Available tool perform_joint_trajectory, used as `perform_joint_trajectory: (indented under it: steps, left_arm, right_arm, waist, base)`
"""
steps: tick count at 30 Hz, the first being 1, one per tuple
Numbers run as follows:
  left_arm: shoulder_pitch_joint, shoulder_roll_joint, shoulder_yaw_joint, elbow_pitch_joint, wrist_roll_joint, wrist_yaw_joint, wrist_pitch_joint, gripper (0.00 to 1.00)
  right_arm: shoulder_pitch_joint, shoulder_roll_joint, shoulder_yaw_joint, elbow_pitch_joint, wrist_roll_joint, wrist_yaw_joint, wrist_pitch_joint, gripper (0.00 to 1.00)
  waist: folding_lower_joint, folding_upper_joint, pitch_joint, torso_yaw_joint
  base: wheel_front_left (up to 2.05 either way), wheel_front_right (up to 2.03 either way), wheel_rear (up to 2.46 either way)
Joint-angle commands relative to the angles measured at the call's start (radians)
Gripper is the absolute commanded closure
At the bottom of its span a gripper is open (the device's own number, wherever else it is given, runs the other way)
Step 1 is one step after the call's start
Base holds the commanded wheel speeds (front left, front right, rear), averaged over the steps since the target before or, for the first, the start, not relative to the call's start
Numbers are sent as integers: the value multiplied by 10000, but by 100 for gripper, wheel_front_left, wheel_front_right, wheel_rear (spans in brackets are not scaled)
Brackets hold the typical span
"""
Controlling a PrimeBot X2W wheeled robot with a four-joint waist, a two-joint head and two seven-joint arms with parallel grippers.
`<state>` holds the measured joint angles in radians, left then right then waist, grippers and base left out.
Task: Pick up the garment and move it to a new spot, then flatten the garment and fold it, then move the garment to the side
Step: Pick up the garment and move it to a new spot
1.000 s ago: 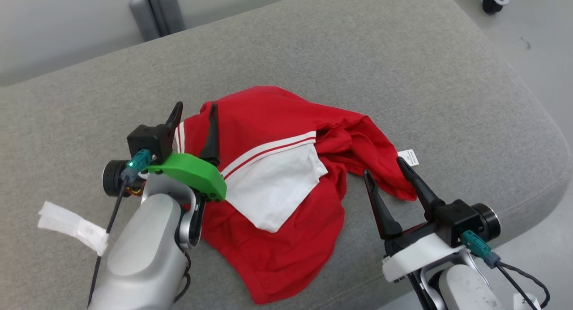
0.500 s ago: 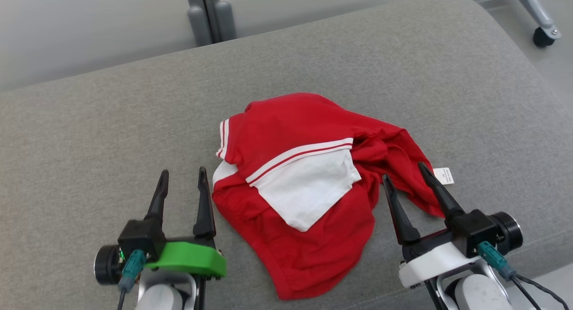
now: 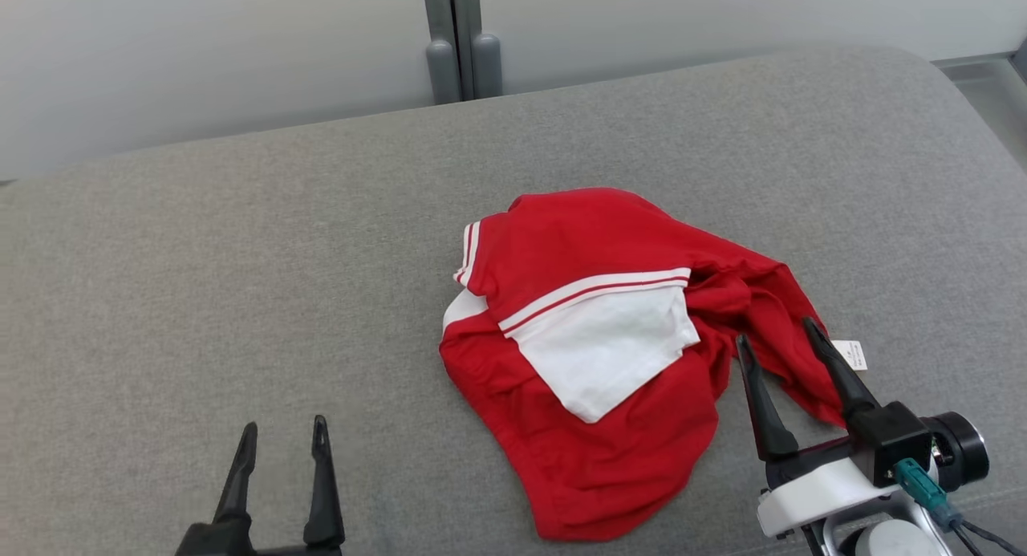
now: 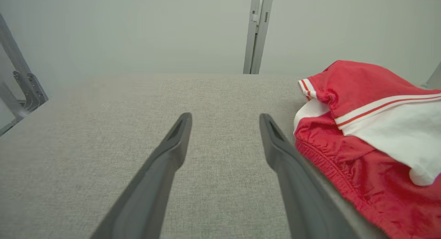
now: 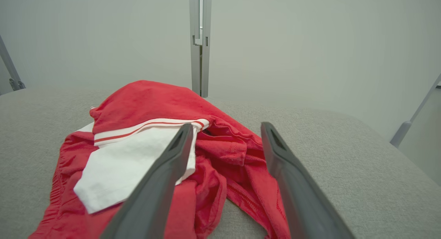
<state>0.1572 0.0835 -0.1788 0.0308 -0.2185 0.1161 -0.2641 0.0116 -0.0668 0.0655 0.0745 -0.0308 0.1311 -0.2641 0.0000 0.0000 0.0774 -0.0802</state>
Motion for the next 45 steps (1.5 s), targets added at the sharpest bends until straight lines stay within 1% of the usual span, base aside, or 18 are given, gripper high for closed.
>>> perform_joint_trajectory:
  steps: [1, 8, 14, 19, 22, 25, 27, 28, 29, 30, 33, 36, 39, 43, 44, 45]
  left_arm:
    - [342, -65, 209, -155, 166, -96, -4, 0]
    - [958, -266, 714, -478, 294, -607, -5, 0]
    - [621, -329, 659, -505, 298, -959, -5, 0]
    - [-431, -332, -85, 117, 178, -1386, -5, 0]
    - [-1396, -326, -693, 870, 122, -1558, -5, 0]
    - [-2581, -320, -1309, 1949, -325, -1647, 116, 0]
    - [-3413, -315, -1572, 2641, -843, -1564, 413, 0]
    - [-3682, -314, -1685, 2940, -1255, -1603, 603, 0]
    - [-4012, -313, -1752, 3251, -2088, -1634, 811, 0]
    - [-4322, -313, -1797, 3464, -2568, -1564, 947, 0]
    - [-5127, -318, -2162, 4236, -3531, -1418, 1506, 0]
    - [-5607, -309, -2378, 4669, -4126, -1345, 1745, 0]
    - [-5821, -308, -2559, 5012, -4701, -1181, 1958, 0]
    - [-5995, -308, -2667, 5464, -4900, -916, 1942, 0]
    - [-6056, -308, -2681, 5532, -4841, -885, 1866, 0]
    - [-6143, -311, -2722, 5561, -4849, -982, 1768, 0]
  right_arm:
    - [183, -6, -68, -40, -115, -7, -6, 0]
    - [413, -27, -235, -48, -200, -7, -6, 0]
    - [188, 6, -114, -14, -162, -7, -6, 0]
    - [-100, 24, 141, 59, -40, -7, -6, 0]
    - [-253, 30, 291, 100, 28, -7, -6, 0]
    - [-407, 33, 391, 154, 69, -7, -6, 0]
    - [-511, 40, 465, 184, 104, -7, -6, 0]
    - [-556, 42, 498, 208, 110, -7, -6, 0]
    - [-598, 46, 524, 225, 134, -7, -6, 0]
    - [-644, 54, 561, 231, 162, -7, -6, 0]
    - [-716, 62, 592, 284, 207, -7, -6, 0]
    - [-750, 89, 599, 306, 252, -7, -6, 0]
    - [-692, 104, 568, 318, 271, -7, -6, 0]
    - [-691, 116, 588, 345, 259, -7, -6, 0]
    - [-718, 116, 595, 354, 259, -7, -6, 0]
    - [-756, 119, 606, 354, 263, -7, -6, 0]
  waist:
    - [0, 0, -242, 285]
    - [0, 0, -396, 738]
    - [0, 0, -244, 774]
    - [0, 0, 35, 431]
    - [0, 0, 233, 150]
    - [0, 0, 460, -194]
    - [0, 0, 602, -426]
    - [0, 0, 657, -532]
    - [0, 0, 709, -651]
    - [0, 0, 764, -761]
    - [0, 0, 876, -1031]
    - [0, 0, 913, -1194]
    - [0, 0, 904, -1264]
    - [0, 0, 869, -1323]
    - [0, 0, 864, -1338]
    - [0, 0, 863, -1354]
  base:
    - [0, 0, 0]
    - [0, 0, 0]
    - [0, 0, 0]
    - [0, 0, 0]
    - [0, 0, 0]
    - [0, 0, 0]
    - [0, 0, 0]
    - [0, 0, 0]
    - [0, 0, 0]
    - [0, 0, 0]
    - [0, 0, 0]
    - [0, 0, 0]
    - [0, 0, 0]
    - [0, 0, 0]
    - [0, 0, 0]
    - [0, 0, 0]
